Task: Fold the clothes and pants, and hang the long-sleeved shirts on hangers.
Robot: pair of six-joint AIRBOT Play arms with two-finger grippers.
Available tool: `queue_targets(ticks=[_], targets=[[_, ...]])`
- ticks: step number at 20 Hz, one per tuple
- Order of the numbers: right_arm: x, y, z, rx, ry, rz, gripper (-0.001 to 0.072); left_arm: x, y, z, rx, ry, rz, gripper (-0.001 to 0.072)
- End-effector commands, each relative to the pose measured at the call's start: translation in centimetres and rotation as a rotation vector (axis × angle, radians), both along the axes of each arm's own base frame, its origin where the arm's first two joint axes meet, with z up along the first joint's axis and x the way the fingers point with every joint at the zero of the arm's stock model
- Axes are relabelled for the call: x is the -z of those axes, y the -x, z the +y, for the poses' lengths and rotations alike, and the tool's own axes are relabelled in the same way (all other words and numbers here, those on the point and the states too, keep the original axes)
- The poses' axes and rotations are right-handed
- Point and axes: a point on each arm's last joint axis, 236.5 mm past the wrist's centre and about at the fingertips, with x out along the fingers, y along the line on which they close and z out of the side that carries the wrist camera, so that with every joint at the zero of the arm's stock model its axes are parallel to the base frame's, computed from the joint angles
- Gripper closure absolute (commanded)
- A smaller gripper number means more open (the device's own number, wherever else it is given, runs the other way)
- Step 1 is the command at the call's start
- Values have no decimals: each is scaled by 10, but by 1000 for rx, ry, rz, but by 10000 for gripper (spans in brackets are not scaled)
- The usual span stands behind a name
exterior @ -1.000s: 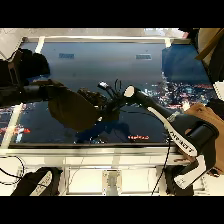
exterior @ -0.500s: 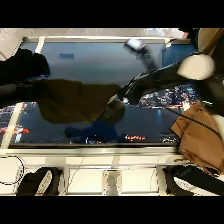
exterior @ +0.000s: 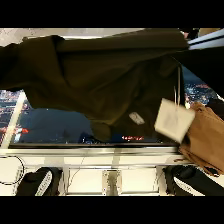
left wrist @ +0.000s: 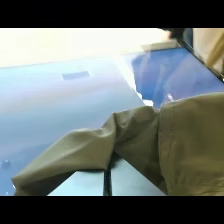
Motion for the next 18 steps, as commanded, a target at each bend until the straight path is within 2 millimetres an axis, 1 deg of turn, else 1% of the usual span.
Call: queue_targets(ticks=[1, 3, 4, 5, 6, 7, 8, 9, 10, 11, 12, 14, 15, 16, 17, 18], targets=[[57, -26, 1, 59, 89, 169, 688, 8, -16, -17, 86, 39, 69, 697], [123, -57, 10, 85, 173, 319, 688, 37, -53, -20, 110, 35, 166, 697], [151, -72, 16, 95, 195, 371, 689, 55, -76, -28, 146, 15, 196, 697], [176, -93, 20, 119, 212, 389, 689, 69, -100, -39, 173, 6, 208, 697], [194, -117, 19, 161, 214, 398, 689, 85, -130, -47, 165, 10, 214, 697], [208, -147, 13, 224, 201, 404, 689, 101, -158, -53, 142, 4, 213, 697], [220, -176, 3, 287, 195, 408, 689, 120, -185, -59, 121, -12, 213, 697], [233, -208, -14, 358, 178, 421, 689, 142, -205, -66, 111, -34, 229, 697], [248, -235, -33, 424, 164, 444, 689, 170, -220, -76, 118, -56, 268, 697], [266, -260, -54, 487, 151, 480, 689, 199, -230, -86, 131, -74, 318, 697], [286, -278, -72, 534, 136, 526, 689, 228, -240, -94, 138, -81, 366, 697], [331, -308, -101, 603, 120, 622, 689, 273, -264, -100, 115, -75, 414, 697], [356, -321, -113, 634, 119, 661, 688, 289, -275, -100, 94, -62, 426, 697], [376, -334, -124, 670, 109, 684, 688, 304, -287, -99, 64, -42, 435, 696], [394, -350, -133, 726, 68, 712, 688, 314, -295, -98, 39, -22, 441, 696], [407, -364, -141, 781, 22, 726, 688, 322, -302, -97, 15, -2, 446, 696]])
